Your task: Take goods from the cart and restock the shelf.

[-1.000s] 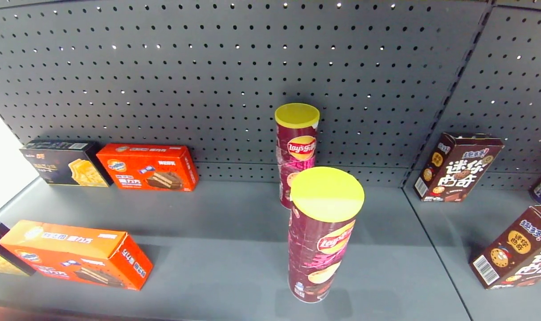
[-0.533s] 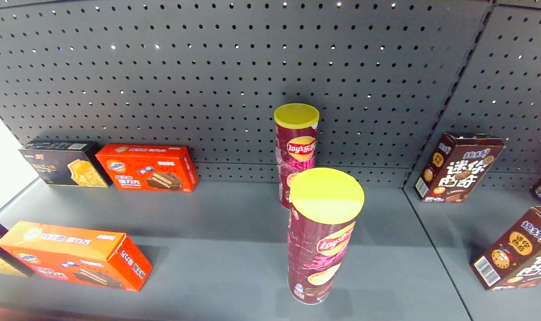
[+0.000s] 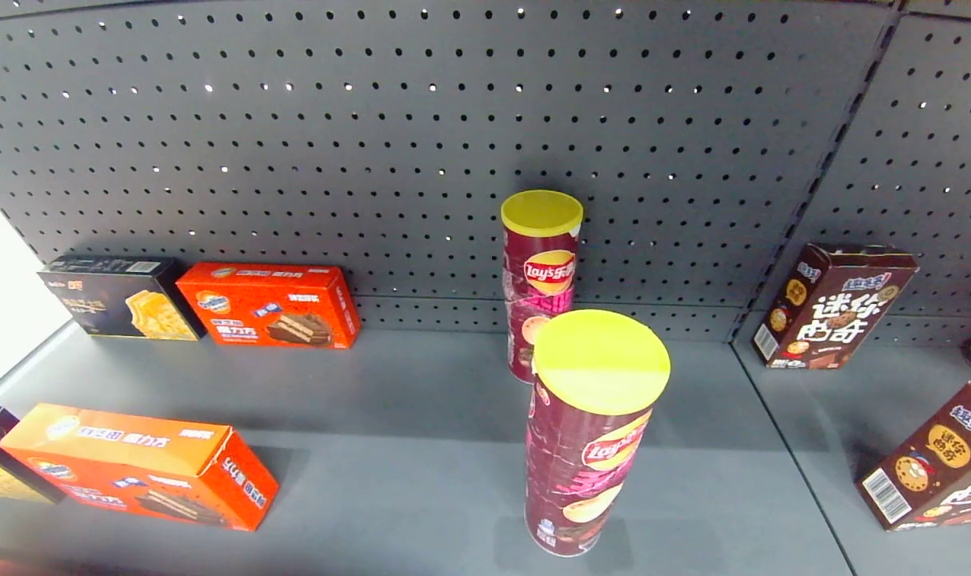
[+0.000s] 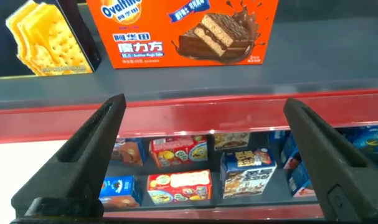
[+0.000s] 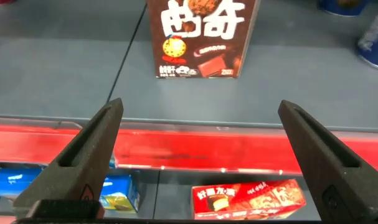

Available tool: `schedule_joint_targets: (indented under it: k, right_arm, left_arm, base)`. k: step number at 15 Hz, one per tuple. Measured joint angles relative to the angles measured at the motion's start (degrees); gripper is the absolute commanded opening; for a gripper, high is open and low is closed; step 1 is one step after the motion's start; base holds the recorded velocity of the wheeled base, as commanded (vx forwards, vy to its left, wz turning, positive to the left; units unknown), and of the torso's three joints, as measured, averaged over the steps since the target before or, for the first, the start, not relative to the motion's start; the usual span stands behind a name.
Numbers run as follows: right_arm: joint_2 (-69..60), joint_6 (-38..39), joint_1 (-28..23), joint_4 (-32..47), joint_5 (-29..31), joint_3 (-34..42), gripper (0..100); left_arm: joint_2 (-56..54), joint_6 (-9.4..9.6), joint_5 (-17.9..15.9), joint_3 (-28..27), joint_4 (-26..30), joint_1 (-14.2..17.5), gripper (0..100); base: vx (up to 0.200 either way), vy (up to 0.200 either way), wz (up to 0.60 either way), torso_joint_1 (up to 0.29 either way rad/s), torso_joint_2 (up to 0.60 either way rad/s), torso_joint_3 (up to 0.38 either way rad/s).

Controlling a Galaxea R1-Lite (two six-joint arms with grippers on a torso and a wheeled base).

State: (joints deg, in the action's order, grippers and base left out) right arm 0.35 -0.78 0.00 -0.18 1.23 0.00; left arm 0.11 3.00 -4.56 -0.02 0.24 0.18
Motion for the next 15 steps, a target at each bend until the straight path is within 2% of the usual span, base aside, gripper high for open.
schedule_joint_targets:
  k: [2, 15]
  right_arm:
    - [0.0, 0.0, 0.0, 0.0, 0.0, 0.0, 100]
    - [0.0, -0.1, 0.0, 0.0, 0.0, 0.0, 100]
  left_arm:
    - [0.0, -0.02, 0.0, 0.0, 0.0, 0.0, 100]
    - [0.0, -0.35, 0.2, 0.0, 0.0, 0.0, 100]
  base:
    - [0.0, 0.0, -0.3, 0.001, 0.0, 0.004]
    - [0.0, 0.0, 0.0, 0.0, 0.0, 0.0]
